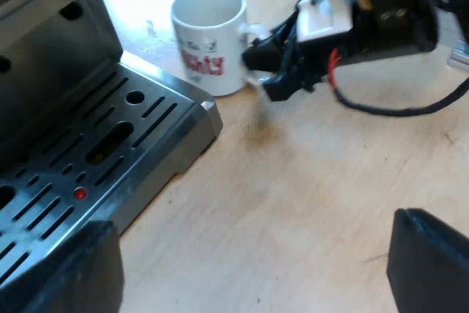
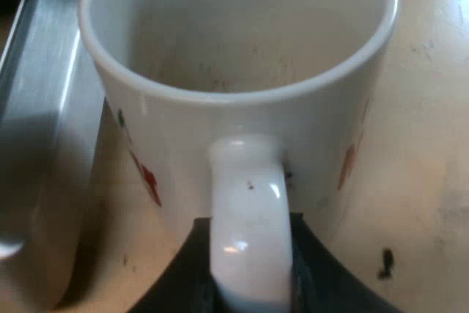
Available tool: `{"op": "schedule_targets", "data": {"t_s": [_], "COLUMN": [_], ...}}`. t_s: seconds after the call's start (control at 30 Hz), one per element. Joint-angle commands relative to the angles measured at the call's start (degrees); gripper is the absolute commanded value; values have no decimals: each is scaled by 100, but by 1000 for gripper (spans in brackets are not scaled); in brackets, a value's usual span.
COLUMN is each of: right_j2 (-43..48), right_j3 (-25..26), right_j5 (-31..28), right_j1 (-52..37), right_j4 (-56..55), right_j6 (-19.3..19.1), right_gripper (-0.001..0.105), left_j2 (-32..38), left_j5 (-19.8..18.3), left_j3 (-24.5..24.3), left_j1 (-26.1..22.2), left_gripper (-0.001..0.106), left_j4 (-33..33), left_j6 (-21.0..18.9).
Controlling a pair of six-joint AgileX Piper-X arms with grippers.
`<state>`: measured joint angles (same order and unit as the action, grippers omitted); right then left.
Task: Place mug into machine
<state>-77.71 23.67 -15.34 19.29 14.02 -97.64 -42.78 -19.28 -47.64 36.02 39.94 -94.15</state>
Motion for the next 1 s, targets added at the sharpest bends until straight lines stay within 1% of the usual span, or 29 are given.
{"op": "schedule_targets", "data": {"t_s": [0.03,0.07,0.17,0.3,0.37,0.43,0.47,0.53,0.6,0.7,0.77,0.83,0.9,1.0], "right_j2": [704,790,1455,2349,2755,3264,3381,3747,3963,4250,4335,4357,4357,4343], "right_j3": [71,71,71,71,71,71,71,166,235,385,475,612,681,722], "right_j5": [-143,-143,-143,-133,-133,-133,-133,-193,-265,-269,-283,-287,-314,-460], "right_j1": [125,158,292,616,783,1055,1132,1414,1623,2004,2210,2516,2711,3072], "right_j4": [-423,-549,-1123,-1999,-2325,-2768,-2881,-3317,-3643,-4084,-4332,-4640,-4748,-4702], "right_j6": [-62,-65,-140,-157,-157,-157,-157,-157,-157,-157,-157,-134,-108,7], "right_gripper": [0,0,0,0,0,0,0,0,0,0,0,0,0,0], "left_j2": [421,473,878,1397,1593,1883,1953,2198,2365,2634,2777,2920,3017,3182], "left_j5": [168,180,193,443,473,475,475,569,658,852,904,1042,1150,1351], "left_j3": [-11,-11,-11,-11,-11,-11,-11,-11,-11,-11,-11,-11,-11,110], "left_j1": [18,18,18,18,18,18,18,18,18,18,18,18,18,18], "left_gripper": [81,81,81,81,81,81,81,81,81,81,81,81,81,81], "left_j4": [191,224,472,782,855,947,964,1042,1161,1433,1646,1872,2004,2025], "left_j6": [-98,-98,-128,-226,-301,-513,-560,-690,-777,-804,-804,-816,-834,-981]}}
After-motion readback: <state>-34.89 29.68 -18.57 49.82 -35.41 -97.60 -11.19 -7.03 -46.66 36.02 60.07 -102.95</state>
